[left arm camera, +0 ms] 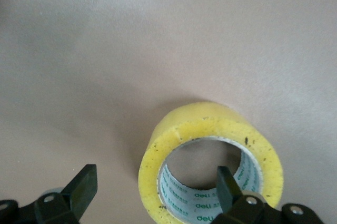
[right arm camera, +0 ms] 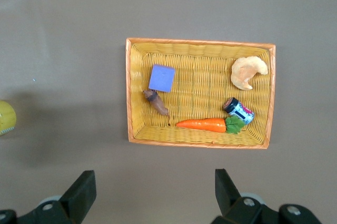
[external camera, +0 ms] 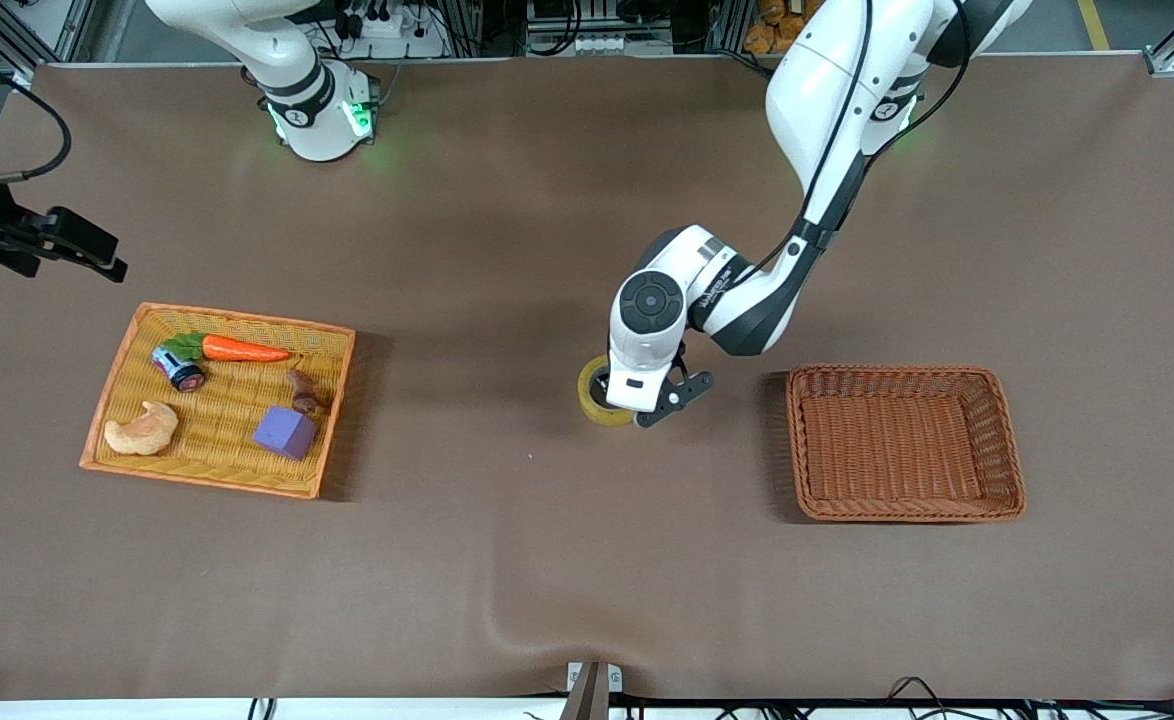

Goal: Transfer tape with both arms
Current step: 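Grasp the tape rim with the left gripper while the right gripper withdraws, then carry the tape roll with the left gripper over the wicker basket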

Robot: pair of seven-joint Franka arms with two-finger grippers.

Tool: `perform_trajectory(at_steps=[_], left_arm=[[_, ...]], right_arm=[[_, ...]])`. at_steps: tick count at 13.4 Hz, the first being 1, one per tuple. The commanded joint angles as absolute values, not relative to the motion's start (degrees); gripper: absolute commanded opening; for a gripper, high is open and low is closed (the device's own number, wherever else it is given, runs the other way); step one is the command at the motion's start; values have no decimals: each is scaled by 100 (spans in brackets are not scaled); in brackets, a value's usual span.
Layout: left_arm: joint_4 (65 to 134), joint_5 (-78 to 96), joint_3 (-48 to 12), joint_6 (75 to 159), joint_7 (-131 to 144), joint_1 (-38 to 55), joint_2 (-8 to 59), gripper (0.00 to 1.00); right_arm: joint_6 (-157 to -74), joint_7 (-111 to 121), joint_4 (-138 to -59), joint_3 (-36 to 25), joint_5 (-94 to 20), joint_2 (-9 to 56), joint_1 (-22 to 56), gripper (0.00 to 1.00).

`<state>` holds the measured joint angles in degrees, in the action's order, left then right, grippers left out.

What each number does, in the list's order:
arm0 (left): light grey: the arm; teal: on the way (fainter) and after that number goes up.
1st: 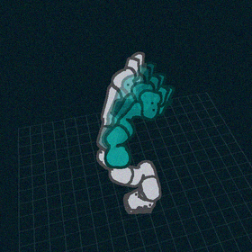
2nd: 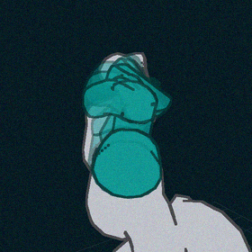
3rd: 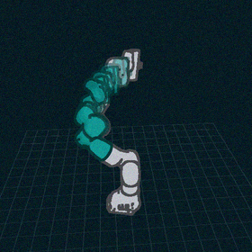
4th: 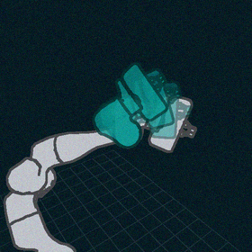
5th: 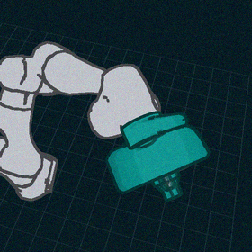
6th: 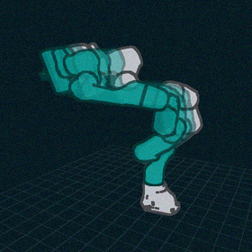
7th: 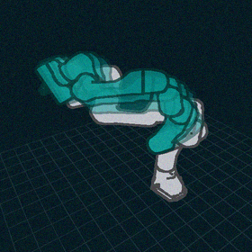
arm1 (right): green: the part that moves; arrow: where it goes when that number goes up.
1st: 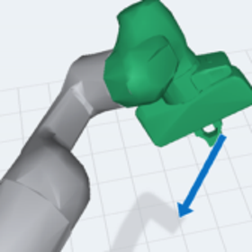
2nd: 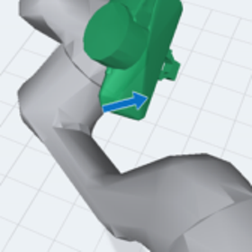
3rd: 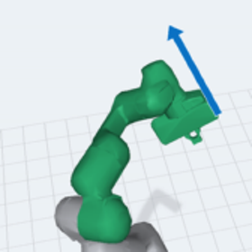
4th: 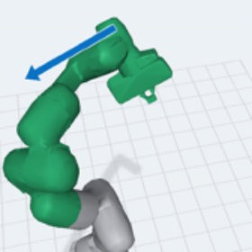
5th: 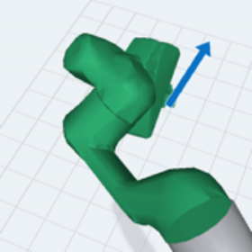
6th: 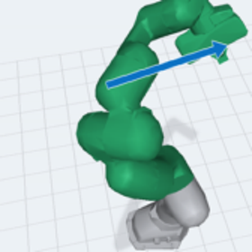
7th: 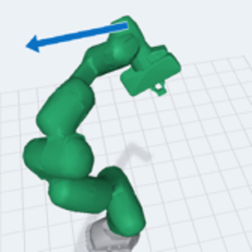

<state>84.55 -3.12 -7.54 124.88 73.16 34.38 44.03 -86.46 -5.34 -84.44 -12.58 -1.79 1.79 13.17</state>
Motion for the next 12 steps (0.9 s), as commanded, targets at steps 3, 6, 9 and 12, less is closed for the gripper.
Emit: perform_trajectory(at_steps=[3, 6, 9, 12], left_arm=[[8332, -281, -695, 12664, 7418, 3595, 4667, 100], [8332, -412, -668, 12709, 7524, 3604, 4658, 0], [8341, -615, -686, 12709, 7541, 3604, 4632, 0], [8358, -615, -677, 12447, 7567, 3560, 4386, 0]], right_arm=[[-8491, -130, -8183, -1160, -123, 220, 1020, 100], [-8376, -466, -8183, -1143, -132, 220, 1028, 100], [-8376, -439, -8183, -1143, -132, 229, 1020, 100], [-8376, -509, -8183, -1134, -132, 229, 1028, 100]])
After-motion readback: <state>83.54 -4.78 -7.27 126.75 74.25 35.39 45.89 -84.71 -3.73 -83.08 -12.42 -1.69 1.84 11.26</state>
